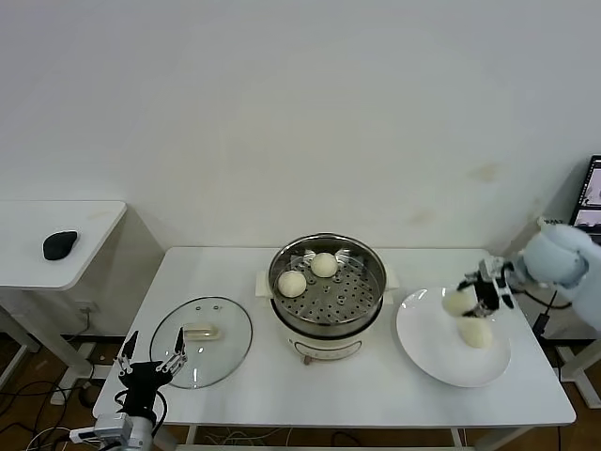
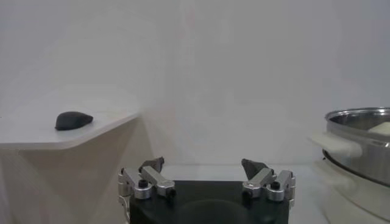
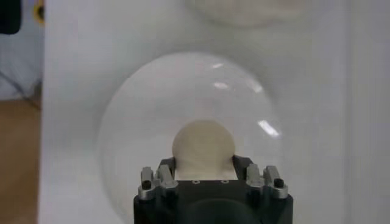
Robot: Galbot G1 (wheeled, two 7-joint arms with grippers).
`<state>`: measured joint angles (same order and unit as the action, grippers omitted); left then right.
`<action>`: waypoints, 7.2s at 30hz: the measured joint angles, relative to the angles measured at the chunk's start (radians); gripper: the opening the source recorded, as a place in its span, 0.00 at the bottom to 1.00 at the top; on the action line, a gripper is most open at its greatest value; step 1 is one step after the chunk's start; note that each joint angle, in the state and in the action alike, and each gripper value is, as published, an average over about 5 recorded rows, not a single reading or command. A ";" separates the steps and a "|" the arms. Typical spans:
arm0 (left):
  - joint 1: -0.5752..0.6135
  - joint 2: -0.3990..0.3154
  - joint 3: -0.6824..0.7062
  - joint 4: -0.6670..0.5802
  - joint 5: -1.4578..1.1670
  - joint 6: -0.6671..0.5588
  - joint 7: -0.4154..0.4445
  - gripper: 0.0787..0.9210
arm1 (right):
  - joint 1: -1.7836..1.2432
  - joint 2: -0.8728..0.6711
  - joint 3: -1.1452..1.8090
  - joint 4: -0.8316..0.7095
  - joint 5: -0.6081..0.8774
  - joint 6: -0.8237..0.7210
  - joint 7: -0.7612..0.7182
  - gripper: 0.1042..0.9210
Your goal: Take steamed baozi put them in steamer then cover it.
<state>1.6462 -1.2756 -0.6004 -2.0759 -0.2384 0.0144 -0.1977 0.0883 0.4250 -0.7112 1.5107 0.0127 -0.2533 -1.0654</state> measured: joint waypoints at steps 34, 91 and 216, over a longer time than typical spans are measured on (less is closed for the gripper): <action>0.022 -0.027 -0.042 -0.014 0.005 -0.012 -0.003 0.88 | 0.440 0.517 -0.533 -0.042 0.080 0.359 0.072 0.62; 0.008 -0.002 -0.013 0.000 0.014 -0.017 -0.002 0.88 | 0.358 -0.001 -0.409 0.082 0.043 0.011 0.034 0.88; -0.013 -0.012 -0.043 0.035 0.005 -0.022 -0.006 0.88 | 0.339 0.502 -0.521 -0.113 0.445 -0.392 0.306 0.60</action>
<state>1.6336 -1.2872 -0.6435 -2.0405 -0.2329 -0.0076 -0.2037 0.4270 0.9273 -1.2319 1.3978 0.4578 -0.6456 -0.7597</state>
